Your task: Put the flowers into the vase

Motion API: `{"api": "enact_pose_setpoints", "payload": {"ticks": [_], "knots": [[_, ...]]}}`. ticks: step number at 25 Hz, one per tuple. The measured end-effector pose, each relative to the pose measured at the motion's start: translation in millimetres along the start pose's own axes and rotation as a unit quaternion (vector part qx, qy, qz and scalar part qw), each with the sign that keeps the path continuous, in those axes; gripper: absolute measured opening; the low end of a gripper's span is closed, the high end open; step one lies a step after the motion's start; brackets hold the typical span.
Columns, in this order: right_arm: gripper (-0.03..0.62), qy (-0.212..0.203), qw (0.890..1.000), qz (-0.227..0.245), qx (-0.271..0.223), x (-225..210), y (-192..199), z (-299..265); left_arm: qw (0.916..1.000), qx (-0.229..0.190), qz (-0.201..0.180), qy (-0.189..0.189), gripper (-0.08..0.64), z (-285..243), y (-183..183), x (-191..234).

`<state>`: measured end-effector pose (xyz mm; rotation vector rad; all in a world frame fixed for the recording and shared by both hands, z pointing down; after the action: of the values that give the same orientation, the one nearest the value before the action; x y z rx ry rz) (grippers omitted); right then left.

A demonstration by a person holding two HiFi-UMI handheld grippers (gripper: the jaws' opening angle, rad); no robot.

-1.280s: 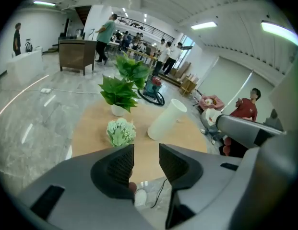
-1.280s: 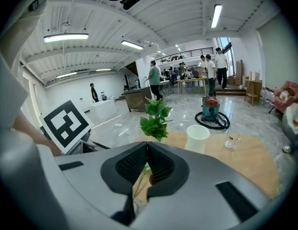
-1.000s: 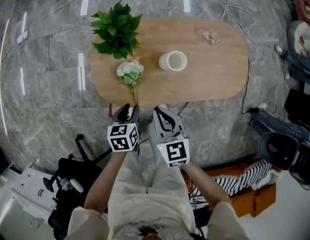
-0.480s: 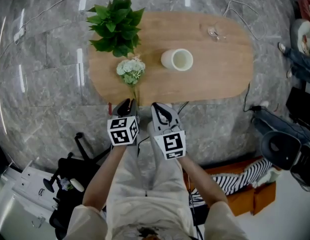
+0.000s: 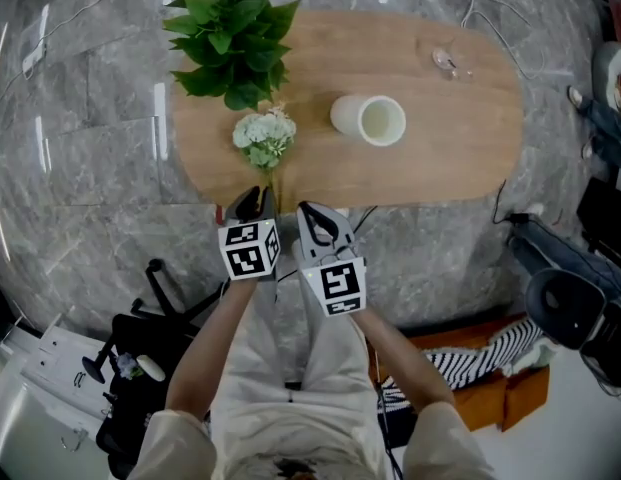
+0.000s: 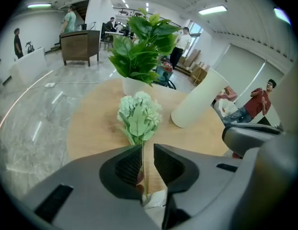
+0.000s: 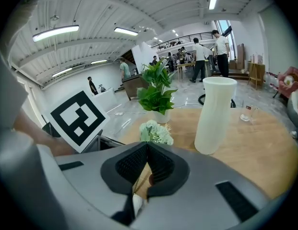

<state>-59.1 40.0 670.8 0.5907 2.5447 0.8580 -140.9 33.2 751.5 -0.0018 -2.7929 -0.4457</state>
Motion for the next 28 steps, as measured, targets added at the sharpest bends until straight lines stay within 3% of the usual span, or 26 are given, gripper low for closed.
{"api": "enact_pose_setpoints", "payload": {"ticks": [20,28], "knots": [[0.005,-0.028,0.999,0.018,0.032,-9.0,22.6,-14.0,0.9983,0.054,0.006,-0.023,0.081,-64.1,-1.7,12.1],[0.005,-0.019,0.999,0.014,0.041,-18.8,33.0,-14.4,0.9955,0.071,-0.014,-0.062,0.081,-79.6,-0.4,20.5]]}}
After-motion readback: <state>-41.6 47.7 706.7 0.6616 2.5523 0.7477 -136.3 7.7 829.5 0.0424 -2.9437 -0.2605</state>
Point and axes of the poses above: the fingertips, and each gripper's own axes: z backward along the fingers, x to its left, y out of its underside, the point moved 1 cm from there along z, backward along the fingers, and after that the axes turned 8 degrees about x, right-handed, at the moved point
